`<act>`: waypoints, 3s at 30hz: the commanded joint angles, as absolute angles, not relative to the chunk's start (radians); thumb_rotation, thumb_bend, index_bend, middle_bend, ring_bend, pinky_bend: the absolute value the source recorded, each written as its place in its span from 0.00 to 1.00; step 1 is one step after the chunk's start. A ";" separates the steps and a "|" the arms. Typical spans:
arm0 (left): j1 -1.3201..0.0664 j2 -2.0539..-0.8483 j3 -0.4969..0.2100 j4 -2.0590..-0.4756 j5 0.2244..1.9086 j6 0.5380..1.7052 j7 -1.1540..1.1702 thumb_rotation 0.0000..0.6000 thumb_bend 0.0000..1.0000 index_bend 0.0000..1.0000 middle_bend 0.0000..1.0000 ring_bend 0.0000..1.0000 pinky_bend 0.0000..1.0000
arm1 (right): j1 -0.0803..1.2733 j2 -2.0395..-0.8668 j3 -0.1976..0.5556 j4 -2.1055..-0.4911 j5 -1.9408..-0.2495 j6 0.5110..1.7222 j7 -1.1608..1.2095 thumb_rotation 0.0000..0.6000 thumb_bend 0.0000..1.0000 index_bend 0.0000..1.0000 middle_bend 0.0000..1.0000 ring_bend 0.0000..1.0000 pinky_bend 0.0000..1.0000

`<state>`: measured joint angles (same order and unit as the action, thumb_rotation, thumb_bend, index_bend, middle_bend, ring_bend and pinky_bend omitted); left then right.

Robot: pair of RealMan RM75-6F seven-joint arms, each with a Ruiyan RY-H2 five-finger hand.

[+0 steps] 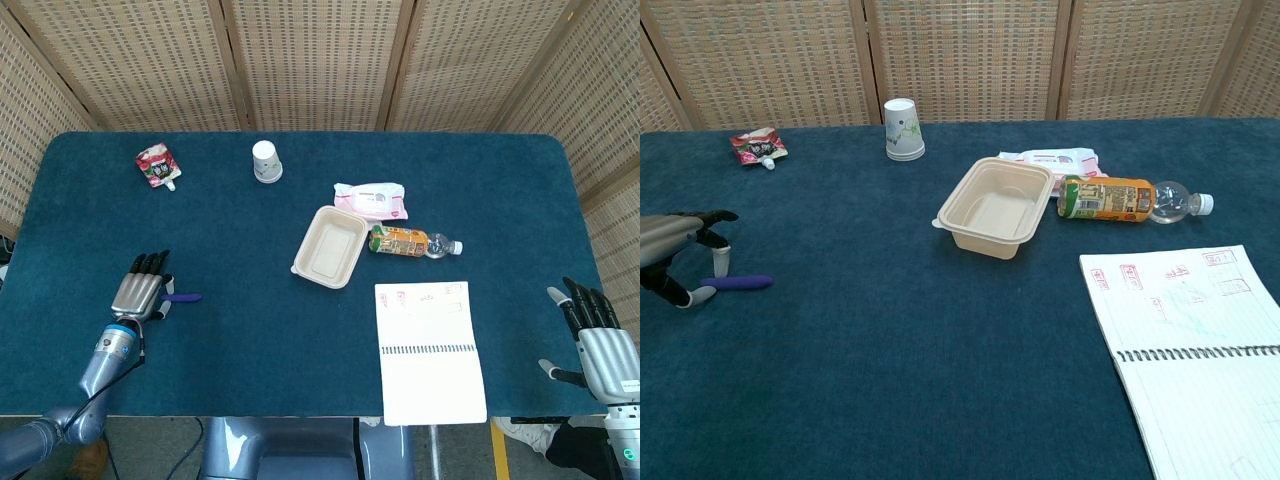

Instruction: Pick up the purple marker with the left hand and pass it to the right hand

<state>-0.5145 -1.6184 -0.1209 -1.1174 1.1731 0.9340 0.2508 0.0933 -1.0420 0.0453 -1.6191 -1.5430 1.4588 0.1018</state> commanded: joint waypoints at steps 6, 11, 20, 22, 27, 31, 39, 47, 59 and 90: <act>-0.517 -1.621 -0.121 -1.116 1.171 0.937 0.249 1.00 0.44 0.59 0.00 0.00 0.00 | 0.093 -1.040 0.045 -1.621 -1.545 1.460 0.105 1.00 0.00 0.13 0.00 0.00 0.00; -0.516 -1.622 -0.118 -1.116 1.171 0.940 0.248 1.00 0.48 0.63 0.00 0.00 0.00 | 0.095 -1.040 0.043 -1.620 -1.545 1.457 0.106 1.00 0.00 0.13 0.00 0.00 0.00; -0.516 -1.616 -0.124 -1.124 1.168 0.943 0.231 1.00 0.59 0.65 0.00 0.00 0.00 | 0.096 -1.041 0.042 -1.620 -1.545 1.453 0.102 1.00 0.00 0.13 0.00 0.00 0.00; -0.515 -1.611 -0.127 -1.129 1.169 0.947 0.221 1.00 0.59 0.65 0.00 0.00 0.00 | 0.096 -1.041 0.041 -1.620 -1.545 1.452 0.101 1.00 0.00 0.13 0.00 0.00 0.00; -0.506 -1.578 -0.140 -1.171 1.191 0.965 0.133 1.00 0.59 0.67 0.00 0.00 0.00 | 0.098 -1.043 0.038 -1.622 -1.547 1.448 0.100 1.00 0.00 0.13 0.00 0.00 0.00; -0.501 -1.537 -0.151 -1.217 1.243 0.967 -0.033 1.00 0.59 0.68 0.00 0.00 0.00 | 0.099 -1.043 0.038 -1.621 -1.551 1.448 0.103 1.00 0.00 0.14 0.00 0.00 0.00; -0.506 -1.535 -0.177 -1.241 1.427 1.071 -0.530 1.00 0.64 0.68 0.00 0.00 0.00 | 0.127 -1.027 0.051 -1.636 -1.557 1.424 0.180 1.00 0.00 0.22 0.00 0.00 0.00; -0.579 -1.599 -0.211 -1.311 1.501 1.110 -0.730 1.00 0.64 0.67 0.00 0.00 0.00 | 0.198 -1.000 0.119 -1.675 -1.537 1.385 0.262 1.00 0.03 0.32 0.00 0.00 0.00; -0.730 -1.682 -0.272 -1.402 1.455 1.007 -0.562 1.00 0.64 0.68 0.00 0.00 0.00 | 0.366 -0.979 0.186 -1.771 -1.479 1.175 0.421 1.00 0.23 0.44 0.00 0.00 0.00; -0.880 -1.876 -0.318 -1.289 1.309 0.940 -0.320 1.00 0.64 0.69 0.00 0.00 0.00 | 0.598 -1.077 0.245 -1.833 -1.317 0.910 0.379 1.00 0.41 0.49 0.05 0.00 0.00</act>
<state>-0.8790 -1.8747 -0.3172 -1.2896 1.3100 0.9398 -0.3194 0.5970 -1.0766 0.2448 -1.8319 -1.3180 0.9106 0.3800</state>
